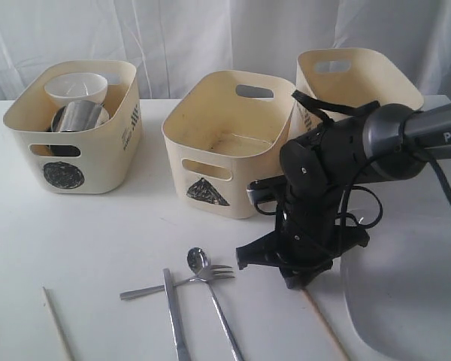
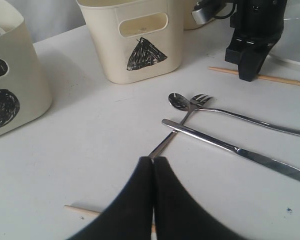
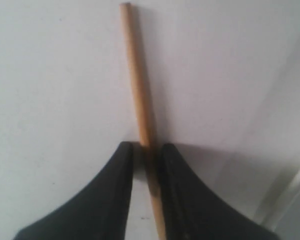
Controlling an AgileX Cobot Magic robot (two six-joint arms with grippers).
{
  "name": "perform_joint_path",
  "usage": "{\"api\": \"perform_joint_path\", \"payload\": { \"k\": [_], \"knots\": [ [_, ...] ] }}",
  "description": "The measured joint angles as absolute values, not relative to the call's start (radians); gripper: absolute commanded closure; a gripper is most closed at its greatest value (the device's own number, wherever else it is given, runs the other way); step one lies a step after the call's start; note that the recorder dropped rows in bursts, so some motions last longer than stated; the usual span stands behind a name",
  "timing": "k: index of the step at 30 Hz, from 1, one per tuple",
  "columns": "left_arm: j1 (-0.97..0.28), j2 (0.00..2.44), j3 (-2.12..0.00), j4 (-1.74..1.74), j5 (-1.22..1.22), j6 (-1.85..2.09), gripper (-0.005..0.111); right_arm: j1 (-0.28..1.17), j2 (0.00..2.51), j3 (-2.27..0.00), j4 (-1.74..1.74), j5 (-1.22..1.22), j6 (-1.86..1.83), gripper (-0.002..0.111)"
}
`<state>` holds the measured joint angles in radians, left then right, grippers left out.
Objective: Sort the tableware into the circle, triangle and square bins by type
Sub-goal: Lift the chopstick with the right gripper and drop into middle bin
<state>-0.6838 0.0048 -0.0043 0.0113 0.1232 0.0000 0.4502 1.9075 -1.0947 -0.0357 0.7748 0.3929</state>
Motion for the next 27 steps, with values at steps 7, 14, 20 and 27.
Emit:
{"api": "perform_joint_path", "payload": {
  "k": [7, 14, 20, 27],
  "knots": [
    [-0.684, 0.005, -0.004, 0.011, 0.123, 0.0, 0.107, 0.45, 1.907, -1.095, 0.0, 0.765, 0.336, 0.101],
    [-0.684, 0.005, -0.004, 0.011, 0.123, 0.0, 0.107, 0.45, 1.907, -1.095, 0.0, 0.759, 0.305, 0.108],
    [-0.684, 0.005, -0.004, 0.011, 0.123, 0.0, 0.107, 0.45, 1.851, -1.095, 0.0, 0.731, 0.303, 0.108],
    [-0.684, 0.005, -0.004, 0.011, 0.123, 0.0, 0.107, 0.457, 1.695, -1.095, 0.012, 0.731, 0.302, 0.108]
  ]
}}
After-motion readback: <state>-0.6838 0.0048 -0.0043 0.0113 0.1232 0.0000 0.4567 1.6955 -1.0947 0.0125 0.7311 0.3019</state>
